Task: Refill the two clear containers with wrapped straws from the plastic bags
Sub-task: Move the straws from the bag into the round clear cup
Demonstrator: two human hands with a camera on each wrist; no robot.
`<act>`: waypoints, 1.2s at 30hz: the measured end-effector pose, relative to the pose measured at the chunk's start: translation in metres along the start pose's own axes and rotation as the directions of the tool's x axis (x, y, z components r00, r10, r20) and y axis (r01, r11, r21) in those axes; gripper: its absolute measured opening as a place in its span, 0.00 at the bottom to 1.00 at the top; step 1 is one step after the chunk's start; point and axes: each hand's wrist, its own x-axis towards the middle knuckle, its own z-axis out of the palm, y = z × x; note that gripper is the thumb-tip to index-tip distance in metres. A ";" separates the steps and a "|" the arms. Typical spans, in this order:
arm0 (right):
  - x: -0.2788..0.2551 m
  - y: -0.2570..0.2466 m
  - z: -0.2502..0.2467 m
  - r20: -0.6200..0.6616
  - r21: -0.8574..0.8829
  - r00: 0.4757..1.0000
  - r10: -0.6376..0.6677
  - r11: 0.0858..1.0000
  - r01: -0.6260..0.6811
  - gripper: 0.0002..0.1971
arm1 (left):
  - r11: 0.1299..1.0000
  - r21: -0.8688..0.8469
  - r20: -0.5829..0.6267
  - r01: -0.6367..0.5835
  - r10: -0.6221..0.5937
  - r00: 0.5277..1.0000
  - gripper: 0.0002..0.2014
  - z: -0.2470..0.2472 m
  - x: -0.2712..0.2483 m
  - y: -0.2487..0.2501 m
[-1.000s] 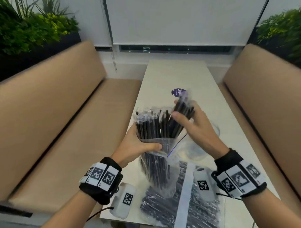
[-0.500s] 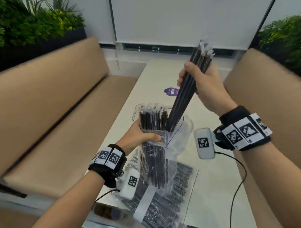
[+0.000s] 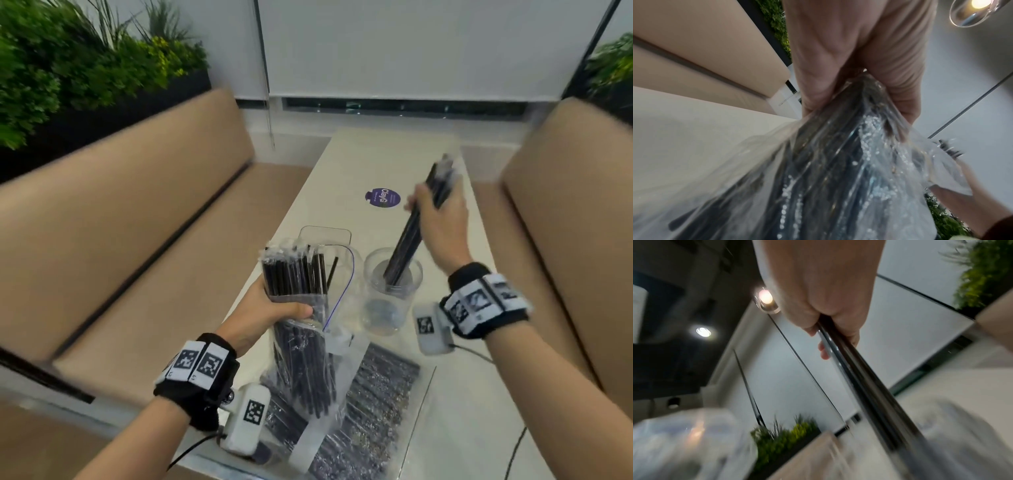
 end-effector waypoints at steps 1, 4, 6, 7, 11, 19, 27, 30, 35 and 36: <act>-0.010 0.015 0.007 0.007 -0.019 0.999 0.043 0.999 -0.042 0.09 | 1.000 -0.002 -0.001 -0.003 0.003 1.000 0.34 -0.002 0.001 -0.001; -0.019 0.046 0.017 0.034 0.008 0.973 0.230 0.973 -0.231 0.08 | 1.000 -0.007 0.009 -0.003 0.003 1.000 0.35 -0.005 0.002 0.000; -0.014 0.059 0.015 0.056 -0.069 0.946 0.320 0.946 -0.316 0.14 | 1.000 -0.004 0.024 -0.005 0.005 1.000 0.35 -0.006 0.003 0.000; -0.009 0.064 0.011 0.073 -0.130 0.929 0.364 0.927 -0.353 0.18 | 1.000 -0.006 0.025 -0.007 0.008 1.000 0.35 -0.007 0.003 0.000; 0.003 0.049 -0.012 0.181 -0.256 0.848 0.498 0.856 -0.449 0.46 | 1.000 -0.012 0.042 -0.020 0.020 0.999 0.36 -0.008 0.005 0.002; -0.040 -0.069 -0.026 -0.015 -0.083 1.000 -0.013 0.996 0.012 0.19 | 0.999 -0.027 0.072 -0.027 0.029 0.997 0.37 -0.003 0.017 0.007; -0.108 -0.039 0.029 0.375 -0.145 0.855 0.357 0.934 -0.326 0.35 | 0.995 -0.014 0.011 -0.096 0.096 0.995 0.33 0.002 0.016 0.003; -0.113 -0.023 0.041 0.507 -0.229 0.779 0.369 0.929 -0.291 0.33 | 0.995 -0.012 0.024 -0.099 0.100 0.995 0.29 0.005 0.012 0.002; -0.122 -0.008 0.054 0.447 -0.247 0.887 0.118 0.969 -0.004 0.17 | 0.993 -0.064 0.041 -0.100 0.103 0.994 0.26 0.011 0.009 -0.001; -0.125 -0.007 0.055 0.426 -0.239 0.904 0.046 0.969 0.063 0.15 | 0.992 -0.072 0.054 -0.102 0.106 0.993 0.27 0.012 0.008 -0.002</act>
